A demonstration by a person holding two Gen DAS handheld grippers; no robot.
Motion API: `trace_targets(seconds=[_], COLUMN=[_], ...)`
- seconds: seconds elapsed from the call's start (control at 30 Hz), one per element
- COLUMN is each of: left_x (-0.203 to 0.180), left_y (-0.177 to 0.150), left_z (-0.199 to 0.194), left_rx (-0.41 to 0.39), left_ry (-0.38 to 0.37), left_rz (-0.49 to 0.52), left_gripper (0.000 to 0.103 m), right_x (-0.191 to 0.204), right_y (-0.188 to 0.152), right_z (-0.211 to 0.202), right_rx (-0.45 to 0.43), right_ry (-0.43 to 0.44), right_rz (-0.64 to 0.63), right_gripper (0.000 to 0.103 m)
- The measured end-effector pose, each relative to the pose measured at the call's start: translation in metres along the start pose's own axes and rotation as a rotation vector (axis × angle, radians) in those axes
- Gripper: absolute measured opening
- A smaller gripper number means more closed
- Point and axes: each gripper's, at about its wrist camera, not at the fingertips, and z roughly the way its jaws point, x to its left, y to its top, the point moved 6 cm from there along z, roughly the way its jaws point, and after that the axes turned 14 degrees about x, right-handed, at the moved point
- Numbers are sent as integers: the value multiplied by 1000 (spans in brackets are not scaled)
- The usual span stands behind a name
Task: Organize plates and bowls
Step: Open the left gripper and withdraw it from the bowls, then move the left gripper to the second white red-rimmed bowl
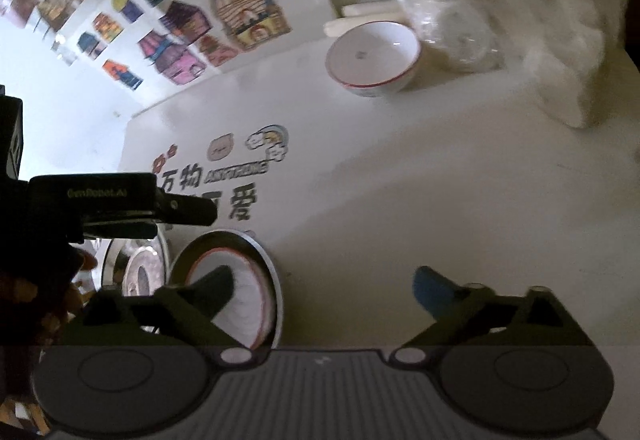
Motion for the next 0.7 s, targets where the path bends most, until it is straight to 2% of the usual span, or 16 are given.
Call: trace_targets(seconds=[0.23, 0.43, 0.7], left_x=[-23, -44, -73], left_y=[29, 67, 122], left_z=[7, 14, 30], left_rx=[-73, -124, -136], left_ry=[-24, 5, 58], left_rz=[6, 43, 192], left_gripper=[102, 102, 102], right_x=[-38, -62, -73], right_y=[10, 33, 77], right_z=[-4, -7, 0], right_rx=[-53, -137, -205], right_ry=[5, -19, -34], right_rz=[105, 150, 177], right_gripper=[103, 103, 103])
